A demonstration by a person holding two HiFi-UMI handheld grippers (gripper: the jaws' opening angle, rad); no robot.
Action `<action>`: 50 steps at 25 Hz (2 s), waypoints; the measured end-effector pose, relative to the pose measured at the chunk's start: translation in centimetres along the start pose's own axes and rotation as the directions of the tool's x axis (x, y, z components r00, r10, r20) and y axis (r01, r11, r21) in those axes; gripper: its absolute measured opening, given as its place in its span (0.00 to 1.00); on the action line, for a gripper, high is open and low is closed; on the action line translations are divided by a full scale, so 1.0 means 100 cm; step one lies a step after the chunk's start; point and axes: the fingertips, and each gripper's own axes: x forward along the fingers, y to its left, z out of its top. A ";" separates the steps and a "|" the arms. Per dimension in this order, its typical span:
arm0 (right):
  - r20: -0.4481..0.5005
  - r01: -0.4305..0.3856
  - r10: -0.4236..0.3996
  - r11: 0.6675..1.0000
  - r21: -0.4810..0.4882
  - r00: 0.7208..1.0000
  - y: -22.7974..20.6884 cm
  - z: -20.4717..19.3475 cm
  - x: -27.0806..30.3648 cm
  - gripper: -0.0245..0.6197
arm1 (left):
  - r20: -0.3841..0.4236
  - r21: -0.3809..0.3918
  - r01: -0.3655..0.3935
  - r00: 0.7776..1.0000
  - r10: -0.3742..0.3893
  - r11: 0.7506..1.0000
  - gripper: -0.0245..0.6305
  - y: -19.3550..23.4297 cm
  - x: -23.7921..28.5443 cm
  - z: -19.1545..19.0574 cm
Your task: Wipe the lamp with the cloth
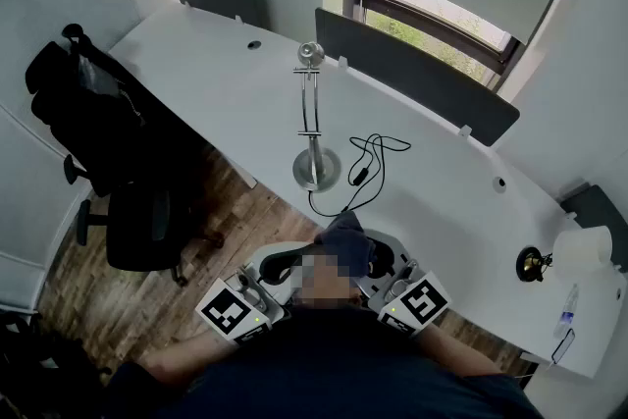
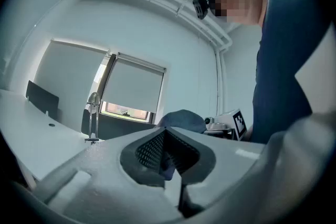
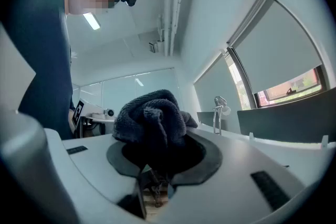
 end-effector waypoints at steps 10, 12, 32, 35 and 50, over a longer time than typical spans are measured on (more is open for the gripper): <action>-0.002 -0.020 0.020 1.000 -0.007 1.000 -0.003 -0.001 -0.004 0.23 | 0.027 0.016 -0.009 1.000 0.009 1.000 0.05 -0.002 0.006 0.000; -0.001 -0.026 0.026 1.000 -0.007 1.000 -0.004 -0.001 -0.006 0.23 | 0.032 0.027 -0.015 0.999 0.014 1.000 0.05 0.000 0.007 0.002; -0.005 -0.093 0.093 0.995 -0.024 0.996 -0.050 0.009 -0.011 0.23 | 0.022 -0.016 -0.097 0.995 0.097 0.995 0.05 0.020 0.047 -0.006; -0.012 -0.061 0.061 0.998 -0.032 0.998 -0.065 0.010 0.003 0.23 | 0.028 -0.033 -0.077 0.997 0.077 0.997 0.05 0.042 0.055 -0.006; 0.011 0.201 -0.201 0.976 -0.085 0.979 -0.152 0.039 0.114 0.23 | -0.010 0.003 0.087 0.996 -0.087 0.996 0.05 0.213 0.093 0.021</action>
